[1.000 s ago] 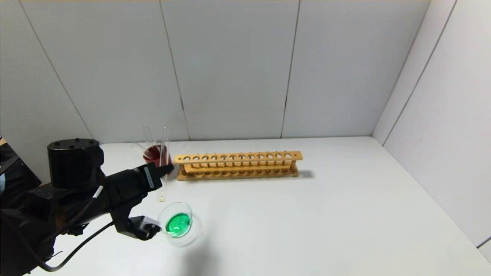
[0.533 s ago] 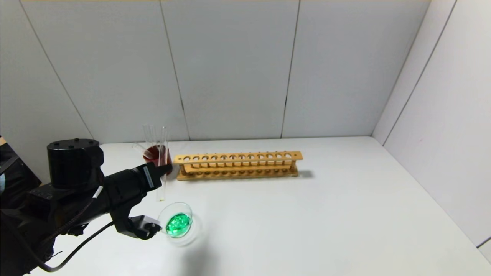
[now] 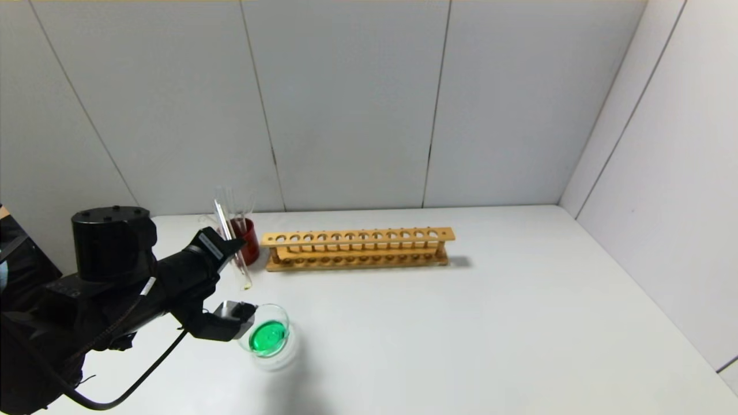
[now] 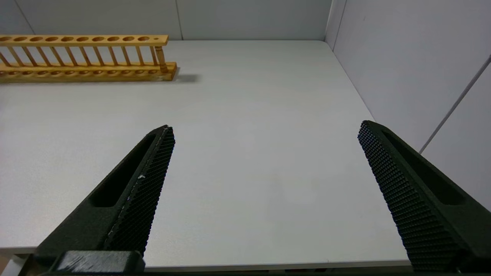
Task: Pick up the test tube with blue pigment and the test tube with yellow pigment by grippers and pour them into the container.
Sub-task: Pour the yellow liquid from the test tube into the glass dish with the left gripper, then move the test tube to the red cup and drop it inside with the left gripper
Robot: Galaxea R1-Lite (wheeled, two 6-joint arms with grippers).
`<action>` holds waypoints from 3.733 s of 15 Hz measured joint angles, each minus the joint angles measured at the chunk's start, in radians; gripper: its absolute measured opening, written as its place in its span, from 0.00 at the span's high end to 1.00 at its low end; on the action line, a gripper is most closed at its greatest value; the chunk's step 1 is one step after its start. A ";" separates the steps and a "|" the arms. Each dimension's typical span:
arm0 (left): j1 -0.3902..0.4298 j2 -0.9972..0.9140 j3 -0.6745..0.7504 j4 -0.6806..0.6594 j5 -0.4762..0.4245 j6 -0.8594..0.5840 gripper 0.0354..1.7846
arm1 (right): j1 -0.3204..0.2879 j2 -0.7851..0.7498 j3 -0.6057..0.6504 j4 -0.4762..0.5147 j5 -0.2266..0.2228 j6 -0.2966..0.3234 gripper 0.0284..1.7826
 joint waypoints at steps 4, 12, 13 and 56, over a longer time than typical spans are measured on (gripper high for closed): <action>-0.005 -0.005 -0.032 -0.032 0.092 -0.411 0.84 | 0.000 0.000 0.000 0.000 0.000 0.000 0.02; -0.004 -0.030 -0.268 -0.002 0.438 -1.269 0.84 | 0.000 0.000 0.000 0.000 0.000 0.000 0.02; -0.003 -0.042 -0.311 0.063 0.445 -1.376 0.84 | 0.000 0.000 0.000 0.000 0.000 0.000 0.02; 0.372 0.250 -0.393 0.078 -0.014 -2.744 0.84 | 0.000 0.000 0.000 0.000 0.000 0.000 0.02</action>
